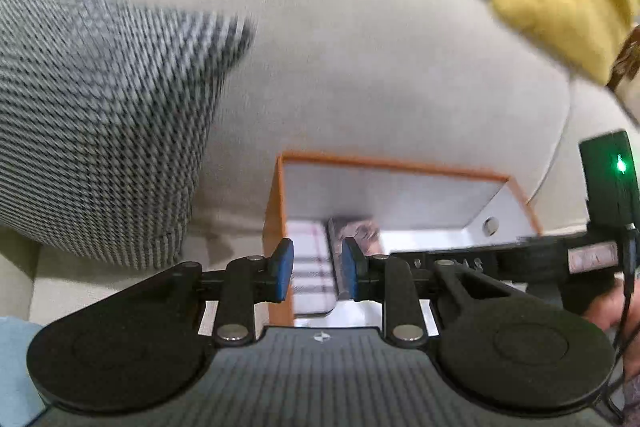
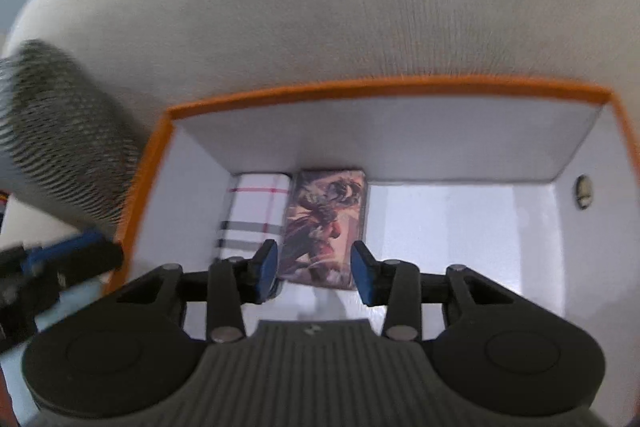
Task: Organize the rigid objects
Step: 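Open the left tool on the plaid tin while the right tool releases the card box, then grasp the CLEAR shampoo bottle with the left tool while the right tool grasps the white spray can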
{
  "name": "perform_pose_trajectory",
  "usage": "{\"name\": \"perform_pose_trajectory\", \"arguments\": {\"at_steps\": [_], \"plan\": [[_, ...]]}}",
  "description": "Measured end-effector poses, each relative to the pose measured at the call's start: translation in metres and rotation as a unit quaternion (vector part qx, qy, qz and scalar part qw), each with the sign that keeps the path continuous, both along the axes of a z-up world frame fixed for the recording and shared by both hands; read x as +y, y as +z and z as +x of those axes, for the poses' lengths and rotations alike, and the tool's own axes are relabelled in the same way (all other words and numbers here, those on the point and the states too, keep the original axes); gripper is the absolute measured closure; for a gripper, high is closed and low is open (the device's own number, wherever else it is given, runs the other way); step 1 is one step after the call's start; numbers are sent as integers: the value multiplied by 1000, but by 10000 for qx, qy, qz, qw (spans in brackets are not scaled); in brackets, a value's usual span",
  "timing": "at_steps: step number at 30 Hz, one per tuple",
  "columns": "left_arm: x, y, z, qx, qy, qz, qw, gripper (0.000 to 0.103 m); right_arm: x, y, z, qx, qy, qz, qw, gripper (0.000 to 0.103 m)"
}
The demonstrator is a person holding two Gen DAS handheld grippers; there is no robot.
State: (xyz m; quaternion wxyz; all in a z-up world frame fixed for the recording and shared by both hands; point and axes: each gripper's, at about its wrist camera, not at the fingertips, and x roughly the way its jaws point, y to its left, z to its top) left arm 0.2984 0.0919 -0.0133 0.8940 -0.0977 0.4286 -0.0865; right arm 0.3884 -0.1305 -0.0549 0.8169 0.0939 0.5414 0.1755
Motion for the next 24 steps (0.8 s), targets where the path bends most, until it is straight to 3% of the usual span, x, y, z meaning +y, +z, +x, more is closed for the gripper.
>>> {"name": "perform_pose_trajectory", "arguments": {"at_steps": [5,11,14,18,20,24], "plan": [[-8,28,-49,-477,-267,-183,9983,74,-18,36,-50,-508,35,457,9977,53],[-24,25,-98,-376,-726,-610,9948,74,-52,48,-130,-849,-195,561,9946,53],[-37,11,-119,-187,-902,-698,9933,74,-73,39,-169,-847,-448,420,9945,53],[-60,-7,-138,76,-1107,-929,9895,74,-100,14,-207,-501,-838,238,9949,54],[-73,-15,-147,202,-1233,-1001,9871,74,-115,5,-222,-278,-1080,278,9934,62],[-104,-35,-144,480,-1508,-848,9838,74,-128,-16,-230,-145,-1376,212,9902,66]]}}
